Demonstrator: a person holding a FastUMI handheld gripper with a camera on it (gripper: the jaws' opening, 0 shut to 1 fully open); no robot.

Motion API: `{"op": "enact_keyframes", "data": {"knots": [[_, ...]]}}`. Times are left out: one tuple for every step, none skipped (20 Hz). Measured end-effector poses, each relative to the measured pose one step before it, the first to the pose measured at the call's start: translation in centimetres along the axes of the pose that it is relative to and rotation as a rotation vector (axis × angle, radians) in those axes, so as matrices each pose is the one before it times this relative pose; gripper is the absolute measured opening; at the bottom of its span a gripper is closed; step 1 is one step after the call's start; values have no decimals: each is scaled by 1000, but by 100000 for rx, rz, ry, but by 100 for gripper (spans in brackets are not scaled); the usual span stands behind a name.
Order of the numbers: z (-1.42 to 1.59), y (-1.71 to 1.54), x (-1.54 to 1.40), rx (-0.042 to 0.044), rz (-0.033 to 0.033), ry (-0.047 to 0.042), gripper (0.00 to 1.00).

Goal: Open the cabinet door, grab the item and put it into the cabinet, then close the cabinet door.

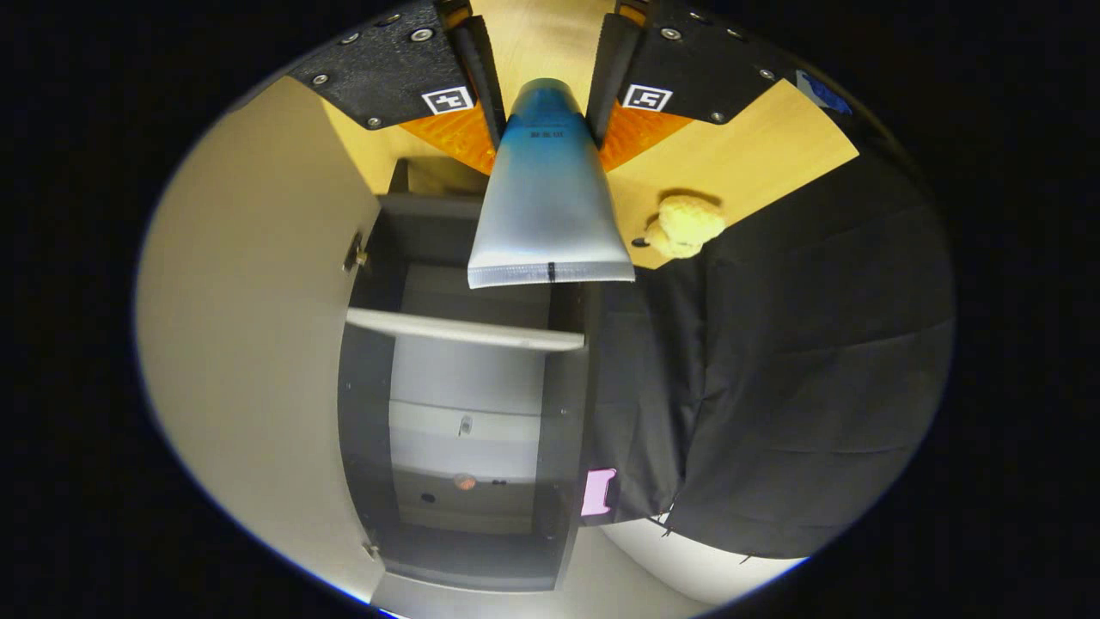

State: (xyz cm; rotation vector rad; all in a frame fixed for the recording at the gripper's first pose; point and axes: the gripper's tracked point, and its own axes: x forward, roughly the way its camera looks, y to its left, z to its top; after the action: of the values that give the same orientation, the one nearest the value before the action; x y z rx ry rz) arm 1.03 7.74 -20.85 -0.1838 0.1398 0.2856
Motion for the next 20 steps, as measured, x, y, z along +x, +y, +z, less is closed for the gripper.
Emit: {"op": "enact_keyframes", "data": {"knots": [[2206,-396,638,1100,-1203,-1724,49],[2142,-576,824,2074,-2713,-1402,49],[2003,-858,906,905,-3471,-1797,49],[2162,-738,1299,-68,-2428,-2170,49],[1897,-373,1416,-49,-1603,-2423,49],[1700,-473,1581,29,-1095,-1897,49],[1345,-437,1761,159,-497,-1309,49],[1128,-605,1647,14,-771,-874,49],[982,-676,1751,325,-630,-636,49],[722,-564,1973,403,-876,-746,49],[352,-431,1865,-125,-849,-33,49],[220,-308,1668,-155,-444,160,49],[101,-251,1926,131,-495,708,49],[101,-254,1937,600,-664,489,49],[133,-216,1472,649,-669,-197,49],[144,-66,1573,722,73,-710,49],[-248,163,1068,-93,194,-454,49],[-217,220,732,-801,831,-250,48],[-568,158,875,-1125,653,272,48],[-579,279,685,-198,764,1091,49]]}}
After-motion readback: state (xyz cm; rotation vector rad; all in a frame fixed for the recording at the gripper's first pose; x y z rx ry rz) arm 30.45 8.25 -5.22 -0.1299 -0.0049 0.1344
